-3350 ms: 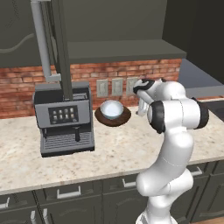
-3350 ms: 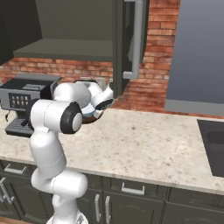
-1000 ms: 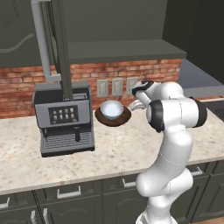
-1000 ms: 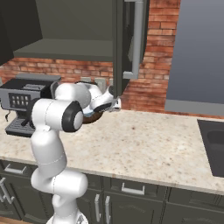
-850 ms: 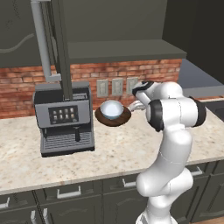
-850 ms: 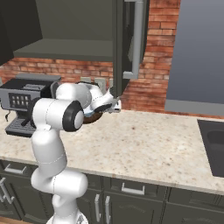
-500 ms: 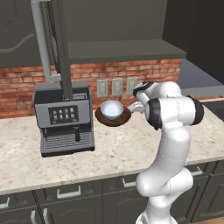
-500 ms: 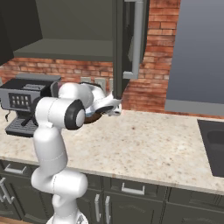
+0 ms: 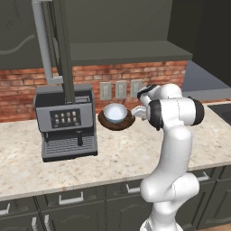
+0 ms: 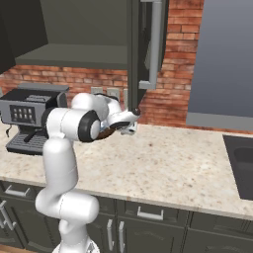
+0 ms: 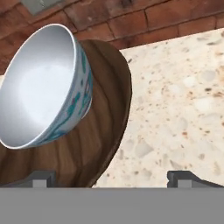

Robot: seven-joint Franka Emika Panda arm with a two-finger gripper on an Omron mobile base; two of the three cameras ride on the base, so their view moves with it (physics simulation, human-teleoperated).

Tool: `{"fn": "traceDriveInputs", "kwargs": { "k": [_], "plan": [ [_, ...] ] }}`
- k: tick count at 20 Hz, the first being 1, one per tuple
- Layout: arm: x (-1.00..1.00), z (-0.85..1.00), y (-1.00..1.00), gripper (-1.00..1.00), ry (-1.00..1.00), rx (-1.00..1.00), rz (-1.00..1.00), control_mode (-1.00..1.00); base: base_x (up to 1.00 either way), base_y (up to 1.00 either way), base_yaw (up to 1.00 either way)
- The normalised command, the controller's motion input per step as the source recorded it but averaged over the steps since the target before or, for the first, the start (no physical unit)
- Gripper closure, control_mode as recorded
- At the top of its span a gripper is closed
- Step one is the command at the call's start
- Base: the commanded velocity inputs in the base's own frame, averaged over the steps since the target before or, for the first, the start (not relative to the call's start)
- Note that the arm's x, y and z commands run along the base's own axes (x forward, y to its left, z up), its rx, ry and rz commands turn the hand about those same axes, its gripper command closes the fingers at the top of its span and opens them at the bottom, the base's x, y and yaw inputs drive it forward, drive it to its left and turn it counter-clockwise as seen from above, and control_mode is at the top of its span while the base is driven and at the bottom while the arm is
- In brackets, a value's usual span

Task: Pick up the bowls on the counter and stack them on top of one another in the open cabinet. Place the smaller bowl on top of the larger bowl.

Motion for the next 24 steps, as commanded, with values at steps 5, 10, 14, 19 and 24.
{"fn": "traceDriveInputs", "kwargs": {
  "k": [5, 10, 14, 19, 24],
  "plan": [
    [0.17, -0.21, 0.22, -1.00, 0.06, 0.05, -0.06, -1.00, 0.00, 0.00, 0.00],
    [0.18, -0.18, 0.26, -1.00, 0.04, 0.03, -0.07, -1.00, 0.00, 0.00, 0.00],
    [0.16, -0.19, 0.21, -1.00, 0.03, 0.02, -0.07, -1.00, 0.00, 0.00, 0.00],
    [0.11, -0.16, 0.12, 1.00, 0.01, 0.01, -0.05, -1.00, 0.00, 0.00, 0.00],
    [0.00, 0.00, 0.00, 1.00, 0.00, 0.00, 0.00, -1.00, 0.00, 0.00, 0.00]
  ]
}}
